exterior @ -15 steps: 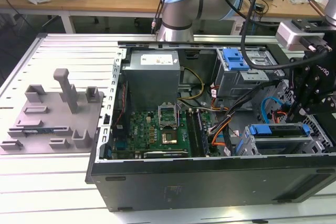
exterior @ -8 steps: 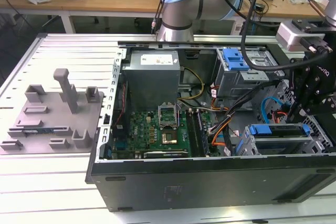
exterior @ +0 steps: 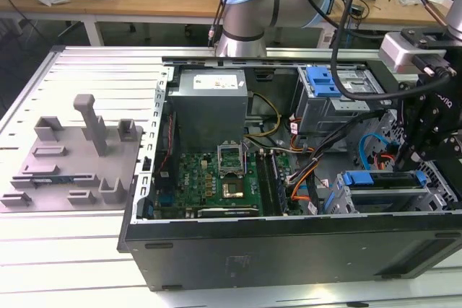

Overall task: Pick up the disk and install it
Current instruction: 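Insert the first disk wire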

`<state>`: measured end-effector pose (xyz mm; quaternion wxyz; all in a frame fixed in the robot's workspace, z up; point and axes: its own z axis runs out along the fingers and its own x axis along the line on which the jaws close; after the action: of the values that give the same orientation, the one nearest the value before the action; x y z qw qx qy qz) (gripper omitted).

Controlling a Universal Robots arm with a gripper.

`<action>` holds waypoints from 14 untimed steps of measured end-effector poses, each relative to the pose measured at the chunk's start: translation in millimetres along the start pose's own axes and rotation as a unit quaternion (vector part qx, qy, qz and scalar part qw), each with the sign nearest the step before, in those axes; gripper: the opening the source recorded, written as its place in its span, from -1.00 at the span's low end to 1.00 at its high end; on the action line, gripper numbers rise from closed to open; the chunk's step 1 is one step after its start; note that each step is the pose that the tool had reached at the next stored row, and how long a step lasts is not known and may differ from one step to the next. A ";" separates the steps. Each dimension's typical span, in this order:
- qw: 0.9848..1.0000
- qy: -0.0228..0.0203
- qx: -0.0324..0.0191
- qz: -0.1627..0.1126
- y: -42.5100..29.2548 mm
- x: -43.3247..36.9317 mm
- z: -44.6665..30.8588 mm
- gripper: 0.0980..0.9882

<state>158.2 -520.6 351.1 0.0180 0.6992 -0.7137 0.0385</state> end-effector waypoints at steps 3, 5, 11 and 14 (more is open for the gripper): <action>1.000 0.000 0.000 0.000 0.1 1.0 1.0 -0.85; 1.000 0.000 0.000 0.000 0.1 1.1 1.5 -0.85; 1.000 0.000 0.000 0.000 0.3 1.0 3.4 -0.85; 1.000 0.000 0.000 0.000 0.4 0.9 4.3 -0.85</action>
<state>157.9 -521.8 346.9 0.0179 0.6992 -0.7137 0.0385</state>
